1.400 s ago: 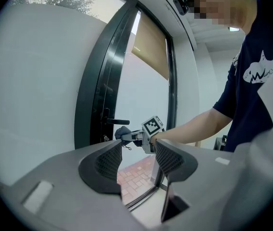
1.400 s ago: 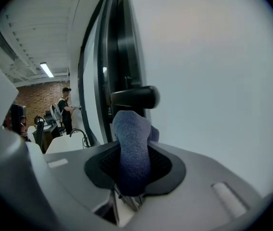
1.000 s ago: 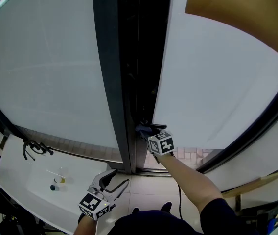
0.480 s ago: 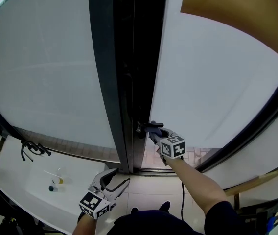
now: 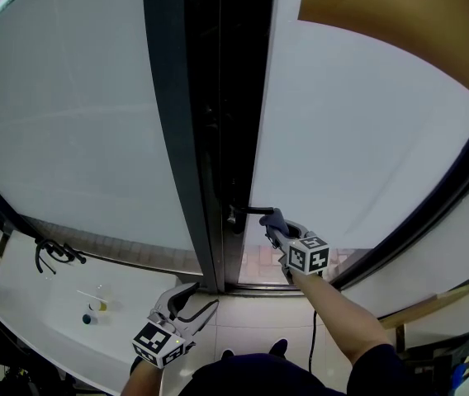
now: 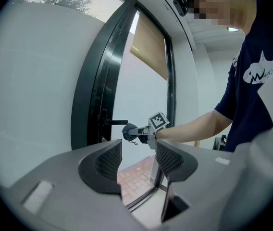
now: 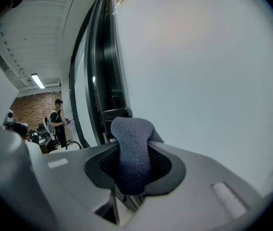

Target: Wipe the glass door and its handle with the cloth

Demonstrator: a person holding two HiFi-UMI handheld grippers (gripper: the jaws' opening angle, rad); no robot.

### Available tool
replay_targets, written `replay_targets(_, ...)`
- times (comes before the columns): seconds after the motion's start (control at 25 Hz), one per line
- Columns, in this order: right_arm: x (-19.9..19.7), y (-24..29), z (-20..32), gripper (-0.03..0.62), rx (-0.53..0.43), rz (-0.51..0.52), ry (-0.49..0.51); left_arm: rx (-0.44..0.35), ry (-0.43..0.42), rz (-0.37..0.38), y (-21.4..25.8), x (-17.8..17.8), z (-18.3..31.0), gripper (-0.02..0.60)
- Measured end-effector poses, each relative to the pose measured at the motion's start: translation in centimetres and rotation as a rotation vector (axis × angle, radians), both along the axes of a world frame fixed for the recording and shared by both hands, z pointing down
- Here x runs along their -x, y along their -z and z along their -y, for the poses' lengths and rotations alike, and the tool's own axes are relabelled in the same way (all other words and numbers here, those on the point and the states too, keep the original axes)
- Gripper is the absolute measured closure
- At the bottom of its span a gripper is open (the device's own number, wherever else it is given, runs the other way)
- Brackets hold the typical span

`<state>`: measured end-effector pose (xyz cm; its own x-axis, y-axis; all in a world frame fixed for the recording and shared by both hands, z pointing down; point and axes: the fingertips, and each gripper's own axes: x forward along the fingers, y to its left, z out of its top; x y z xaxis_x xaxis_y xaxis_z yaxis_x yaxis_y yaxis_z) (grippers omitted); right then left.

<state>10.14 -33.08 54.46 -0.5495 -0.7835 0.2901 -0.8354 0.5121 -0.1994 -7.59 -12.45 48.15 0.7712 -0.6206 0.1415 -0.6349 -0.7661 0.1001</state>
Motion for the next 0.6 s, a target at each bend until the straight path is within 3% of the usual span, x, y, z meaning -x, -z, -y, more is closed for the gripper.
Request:
replay_targets(0.12,1.2,-2.0,-1.1,0.494,0.034,-0.076,0.059,0.006,0.007,0.002,-0.2,0.3,-0.1,0.367)
replay_targets(0.28,5.0,-2.9,-1.3,0.494,-0.005,-0.210,0.161,0.003,0.012,0.005,-0.2,0.4,-0.2,0.367)
replay_targets(0.6,10.6,-0.9,2.9,0.494,-0.019,-0.236,0.196,0.017,0.051,0.009,0.0,1.3,-0.4,0.367)
